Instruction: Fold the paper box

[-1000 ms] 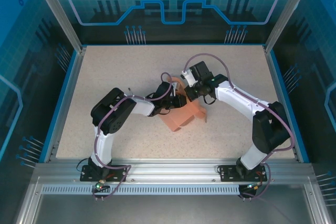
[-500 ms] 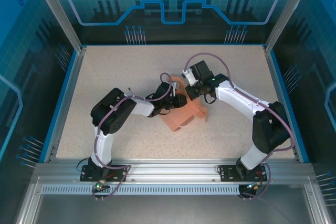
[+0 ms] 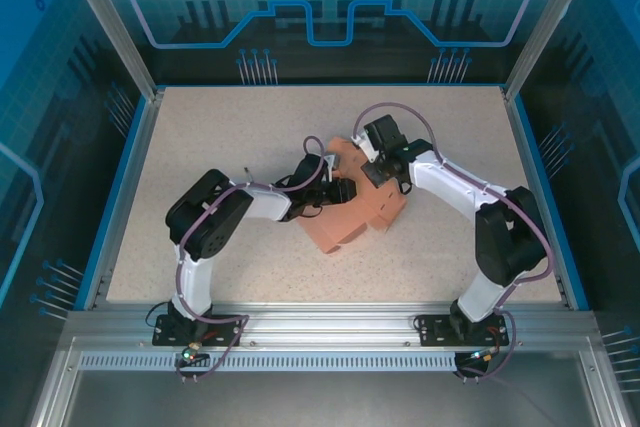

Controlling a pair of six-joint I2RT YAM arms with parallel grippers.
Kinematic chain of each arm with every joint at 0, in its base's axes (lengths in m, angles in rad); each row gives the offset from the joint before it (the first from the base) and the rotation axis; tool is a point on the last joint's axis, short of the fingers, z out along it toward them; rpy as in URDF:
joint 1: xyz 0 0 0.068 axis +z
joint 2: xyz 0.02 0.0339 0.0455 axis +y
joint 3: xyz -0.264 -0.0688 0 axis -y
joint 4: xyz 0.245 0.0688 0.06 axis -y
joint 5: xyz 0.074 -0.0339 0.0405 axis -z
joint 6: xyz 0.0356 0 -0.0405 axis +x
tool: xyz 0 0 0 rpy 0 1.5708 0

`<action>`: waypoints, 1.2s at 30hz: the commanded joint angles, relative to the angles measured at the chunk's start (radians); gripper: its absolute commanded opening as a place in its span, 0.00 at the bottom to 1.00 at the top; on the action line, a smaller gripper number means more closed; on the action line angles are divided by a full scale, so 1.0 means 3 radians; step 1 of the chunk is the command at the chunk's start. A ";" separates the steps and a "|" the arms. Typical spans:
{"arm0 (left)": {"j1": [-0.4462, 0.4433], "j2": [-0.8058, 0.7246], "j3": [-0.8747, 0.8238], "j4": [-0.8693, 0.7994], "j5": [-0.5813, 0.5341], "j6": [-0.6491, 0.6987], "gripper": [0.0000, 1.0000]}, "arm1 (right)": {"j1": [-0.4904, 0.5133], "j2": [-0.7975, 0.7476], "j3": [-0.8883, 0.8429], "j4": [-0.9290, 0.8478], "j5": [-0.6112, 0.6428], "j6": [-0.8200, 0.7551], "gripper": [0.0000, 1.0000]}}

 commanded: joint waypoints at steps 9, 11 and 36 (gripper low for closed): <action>0.0185 -0.0369 -0.0185 -0.0057 -0.0021 0.0117 0.44 | 0.0206 -0.0083 -0.0326 0.0682 0.0875 -0.0632 0.04; 0.0237 -0.0471 -0.0266 -0.0057 -0.0029 0.0128 0.44 | 0.0275 -0.0093 -0.0412 0.0872 0.1039 -0.0775 0.04; 0.0641 -0.1277 -0.0705 -0.0237 0.0134 0.0470 0.50 | 0.0362 -0.0378 -0.0600 0.1056 0.0297 -0.1218 0.05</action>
